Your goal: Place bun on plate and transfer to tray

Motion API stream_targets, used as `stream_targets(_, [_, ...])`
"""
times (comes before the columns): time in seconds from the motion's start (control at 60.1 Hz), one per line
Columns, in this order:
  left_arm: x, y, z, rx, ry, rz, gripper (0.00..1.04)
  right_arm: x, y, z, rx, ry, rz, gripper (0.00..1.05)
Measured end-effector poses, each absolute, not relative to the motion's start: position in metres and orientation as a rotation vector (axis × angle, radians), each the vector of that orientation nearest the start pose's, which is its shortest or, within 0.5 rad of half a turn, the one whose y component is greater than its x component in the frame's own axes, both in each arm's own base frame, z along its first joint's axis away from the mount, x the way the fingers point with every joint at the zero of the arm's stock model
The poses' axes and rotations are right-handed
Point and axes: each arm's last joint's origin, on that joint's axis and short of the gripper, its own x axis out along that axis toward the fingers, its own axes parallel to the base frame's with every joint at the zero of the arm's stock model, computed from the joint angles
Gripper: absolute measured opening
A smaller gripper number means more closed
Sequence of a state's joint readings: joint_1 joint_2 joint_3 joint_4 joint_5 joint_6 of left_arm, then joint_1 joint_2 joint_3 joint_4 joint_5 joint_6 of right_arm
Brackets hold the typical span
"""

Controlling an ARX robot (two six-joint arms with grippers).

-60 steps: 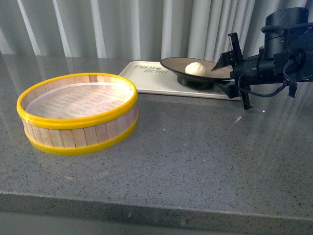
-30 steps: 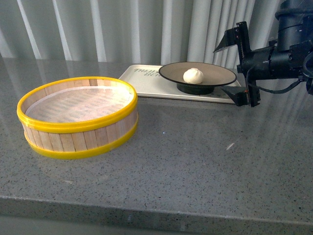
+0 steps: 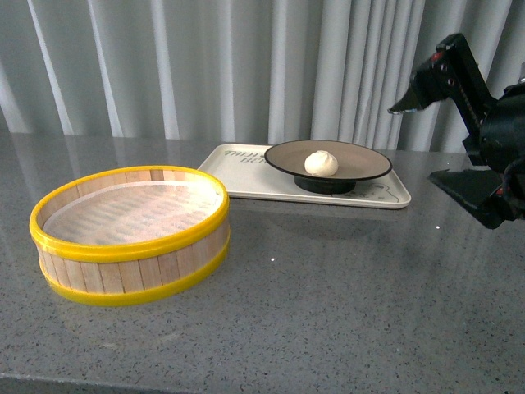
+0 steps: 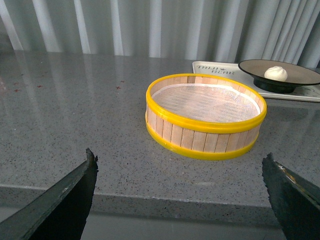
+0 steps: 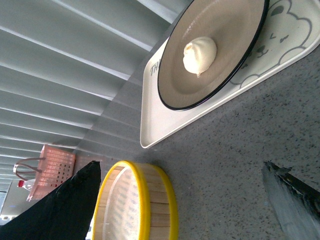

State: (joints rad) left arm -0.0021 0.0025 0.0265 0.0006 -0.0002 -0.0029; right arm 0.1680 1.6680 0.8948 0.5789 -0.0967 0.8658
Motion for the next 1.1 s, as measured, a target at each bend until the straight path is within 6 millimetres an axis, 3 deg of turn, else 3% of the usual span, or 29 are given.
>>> stream_targets(0.083, [0.096, 0.000, 0.172, -0.003, -0.024, -0.002, 0.98, 0.336, 0.054, 0.209, 0.560, 0.083, 0.030, 0.76])
stream_targets(0.2, [0.096, 0.000, 0.172, -0.003, -0.024, 0.001, 0.98, 0.302, 0.041, 0.205, 0.193, 0.002, 0.011, 0.55])
stream_targets(0.299, [0.096, 0.000, 0.172, -0.003, -0.024, -0.002, 0.98, 0.278, 0.031, 0.200, 0.077, -0.007, 0.000, 0.37])
stream_targets(0.499, [0.096, 0.000, 0.172, -0.003, -0.024, -0.002, 0.98, 0.239, 0.020, 0.184, 0.015, 0.020, 0.009, 0.01])
stream_targets(0.881, [0.096, 0.000, 0.172, -0.003, -0.024, -0.001, 0.98, 0.188, 0.001, 0.174, 0.004, 0.014, -0.001, 0.02])
stream_targets(1.098, [0.096, 0.000, 0.172, -0.003, -0.024, -0.001, 0.98, 0.165, 0.000, 0.160, 0.004, 0.024, 0.000, 0.02])
